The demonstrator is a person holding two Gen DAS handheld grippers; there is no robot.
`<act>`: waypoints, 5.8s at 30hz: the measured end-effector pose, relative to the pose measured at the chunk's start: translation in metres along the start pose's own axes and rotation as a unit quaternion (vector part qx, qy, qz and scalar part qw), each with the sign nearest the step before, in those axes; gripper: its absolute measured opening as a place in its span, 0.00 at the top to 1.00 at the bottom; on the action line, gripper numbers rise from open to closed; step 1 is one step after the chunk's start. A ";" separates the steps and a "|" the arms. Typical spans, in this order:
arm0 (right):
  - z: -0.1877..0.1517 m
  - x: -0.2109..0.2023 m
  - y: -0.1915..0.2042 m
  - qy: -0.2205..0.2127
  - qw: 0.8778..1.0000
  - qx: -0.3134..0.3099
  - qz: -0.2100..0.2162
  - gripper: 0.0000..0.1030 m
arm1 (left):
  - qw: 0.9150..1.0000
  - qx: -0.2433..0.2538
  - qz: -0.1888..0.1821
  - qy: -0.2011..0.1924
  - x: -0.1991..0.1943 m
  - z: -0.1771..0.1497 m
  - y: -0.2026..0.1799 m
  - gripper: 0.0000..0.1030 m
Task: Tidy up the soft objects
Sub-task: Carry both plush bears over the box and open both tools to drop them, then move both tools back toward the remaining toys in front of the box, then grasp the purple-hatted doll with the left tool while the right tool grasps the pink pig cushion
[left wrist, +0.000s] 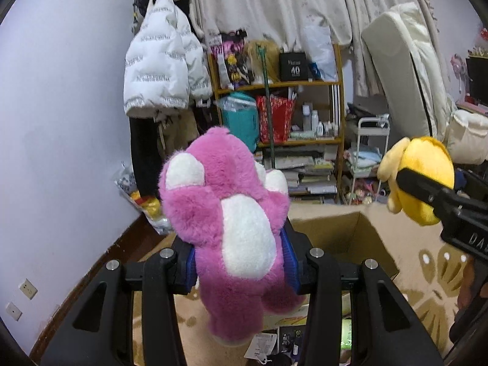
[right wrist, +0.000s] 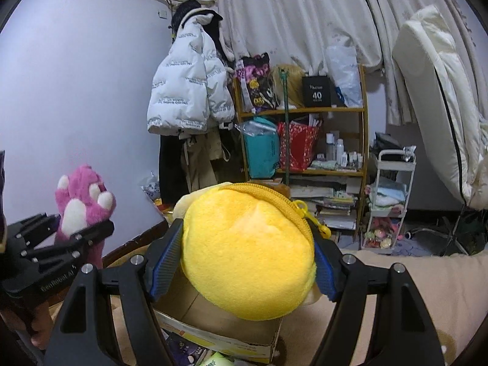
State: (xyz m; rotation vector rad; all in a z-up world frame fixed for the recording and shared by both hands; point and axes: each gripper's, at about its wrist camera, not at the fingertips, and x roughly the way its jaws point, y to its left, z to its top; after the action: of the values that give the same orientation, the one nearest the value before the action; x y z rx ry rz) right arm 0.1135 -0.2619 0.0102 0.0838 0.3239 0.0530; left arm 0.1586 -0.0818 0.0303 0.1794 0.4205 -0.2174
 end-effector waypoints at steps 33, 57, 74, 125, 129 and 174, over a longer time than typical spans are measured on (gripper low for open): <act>-0.053 0.065 -0.008 0.099 0.994 0.025 0.028 0.18 | 0.995 0.025 -0.041 0.090 0.076 -0.047 -0.023 0.56; -0.042 0.049 -0.015 0.080 0.995 0.049 0.027 0.00 | 0.997 0.015 -0.002 0.079 0.056 -0.049 -0.008 0.21; -0.031 -0.005 -0.004 0.059 0.997 0.043 0.024 0.00 | 0.996 -0.005 -0.010 0.086 0.005 -0.053 0.008 0.13; -0.086 -0.077 0.018 0.134 0.991 0.020 -0.011 0.00 | 0.978 -0.041 -0.020 0.202 -0.029 -0.123 0.030 0.13; -0.093 -0.067 0.016 0.147 0.989 0.021 -0.016 0.00 | 0.977 -0.046 -0.013 0.209 -0.018 -0.126 0.032 0.13; -0.162 0.010 0.014 0.327 0.943 0.067 0.004 0.00 | 0.953 -0.069 -0.119 0.268 0.064 -0.138 -0.016 0.13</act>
State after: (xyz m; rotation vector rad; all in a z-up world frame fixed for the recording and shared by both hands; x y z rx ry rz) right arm 0.0707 -0.2354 -0.1444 0.2030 0.9939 0.0656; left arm 0.1592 -0.0788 -0.1225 0.0454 0.9992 -0.3764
